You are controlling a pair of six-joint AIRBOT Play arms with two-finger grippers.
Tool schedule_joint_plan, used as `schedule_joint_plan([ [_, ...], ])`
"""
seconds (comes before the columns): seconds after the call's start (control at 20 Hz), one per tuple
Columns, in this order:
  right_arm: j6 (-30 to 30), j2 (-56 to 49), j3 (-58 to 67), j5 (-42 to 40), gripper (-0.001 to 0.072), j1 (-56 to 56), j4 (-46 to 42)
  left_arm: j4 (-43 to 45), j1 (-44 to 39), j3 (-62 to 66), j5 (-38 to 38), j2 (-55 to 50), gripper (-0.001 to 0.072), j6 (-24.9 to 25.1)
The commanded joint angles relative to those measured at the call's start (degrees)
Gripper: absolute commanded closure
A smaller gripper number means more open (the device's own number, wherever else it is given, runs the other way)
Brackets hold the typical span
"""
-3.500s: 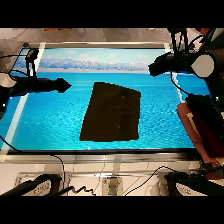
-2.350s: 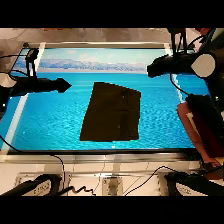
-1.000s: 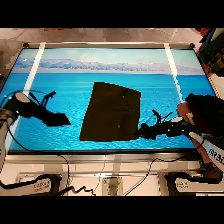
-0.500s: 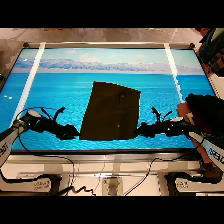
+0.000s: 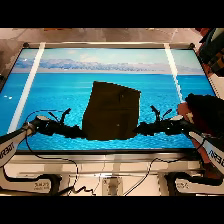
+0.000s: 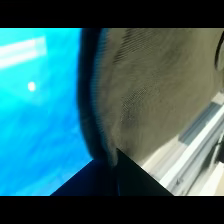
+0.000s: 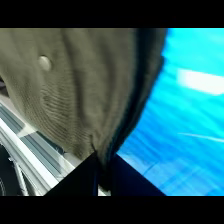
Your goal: Fold the clothes and pants, and hang the long-sleeved shirts on hangers.
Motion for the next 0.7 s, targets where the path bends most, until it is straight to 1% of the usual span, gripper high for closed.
schedule_joint_plan([
  [0.0,0.0,3.4,4.7,-0.1,0.0670,3.5,-4.5,-3.4,-1.2,4.1,-1.3,0.7,0.0687,2.5],
  [0.1,0.2,6.6,10.3,0.0,0.0671,5.5,-6.1,-3.5,-0.1,10.3,-3.7,4.0,0.0688,2.4],
  [0.2,0.7,10.2,16.2,0.2,0.0671,5.9,-6.0,-3.5,1.2,16.6,-3.8,9.7,0.0688,1.8],
  [0.3,1.5,14.3,22.4,0.5,0.0671,6.0,-5.9,-3.4,2.3,23.0,-3.6,17.5,0.0688,1.8],
  [0.45,2.3,21.2,30.4,4.8,0.0671,6.0,-5.9,-2.2,3.5,30.1,-1.2,31.5,0.0688,3.7],
  [0.5,3.5,23.9,32.4,7.0,0.0671,6.0,-5.9,0.0,3.5,31.0,0.4,36.2,0.0687,3.7],
  [0.55,6.4,26.6,33.8,8.6,0.0671,6.0,-5.8,2.1,3.4,31.1,1.9,41.4,0.0687,3.8],
  [0.65,13.6,32.1,34.8,9.9,0.0671,6.5,-4.6,6.0,3.4,31.1,3.3,50.2,0.0687,3.7],
])
